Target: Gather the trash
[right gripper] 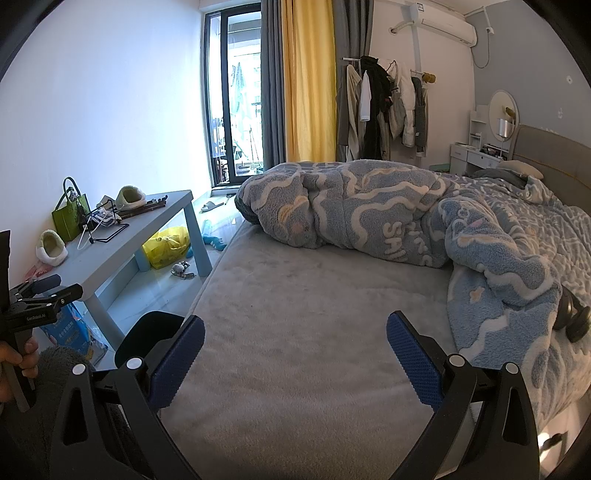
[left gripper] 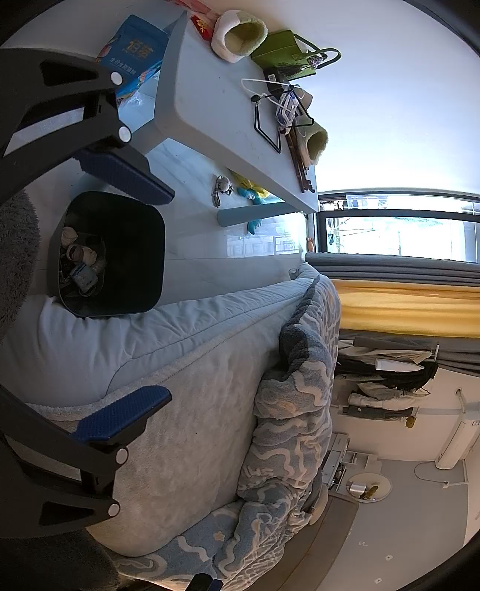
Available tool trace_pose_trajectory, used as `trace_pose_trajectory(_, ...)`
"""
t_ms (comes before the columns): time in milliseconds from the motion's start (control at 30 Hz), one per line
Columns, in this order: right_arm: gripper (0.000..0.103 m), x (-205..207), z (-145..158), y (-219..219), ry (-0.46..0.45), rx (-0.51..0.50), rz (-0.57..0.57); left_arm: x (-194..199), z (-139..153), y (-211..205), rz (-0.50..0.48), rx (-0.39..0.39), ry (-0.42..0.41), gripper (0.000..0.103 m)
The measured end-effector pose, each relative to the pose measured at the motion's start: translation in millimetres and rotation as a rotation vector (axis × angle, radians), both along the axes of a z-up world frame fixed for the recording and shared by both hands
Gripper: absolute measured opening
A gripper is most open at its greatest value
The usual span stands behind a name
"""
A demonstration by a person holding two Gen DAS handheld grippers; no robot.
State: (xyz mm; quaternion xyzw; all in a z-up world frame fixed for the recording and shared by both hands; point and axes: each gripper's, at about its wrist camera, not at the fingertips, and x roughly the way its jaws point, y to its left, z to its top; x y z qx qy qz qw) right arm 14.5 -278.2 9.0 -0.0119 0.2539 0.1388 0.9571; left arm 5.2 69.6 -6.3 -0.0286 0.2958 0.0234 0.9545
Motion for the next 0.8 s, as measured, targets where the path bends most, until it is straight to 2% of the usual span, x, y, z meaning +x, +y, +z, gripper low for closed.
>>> trace_pose_trajectory(800,0.1,0.3,0.3,-0.2,0.001,0.001,0.0,-0.1,-0.8,0.7,0.003,0.006,0.009,0.1)
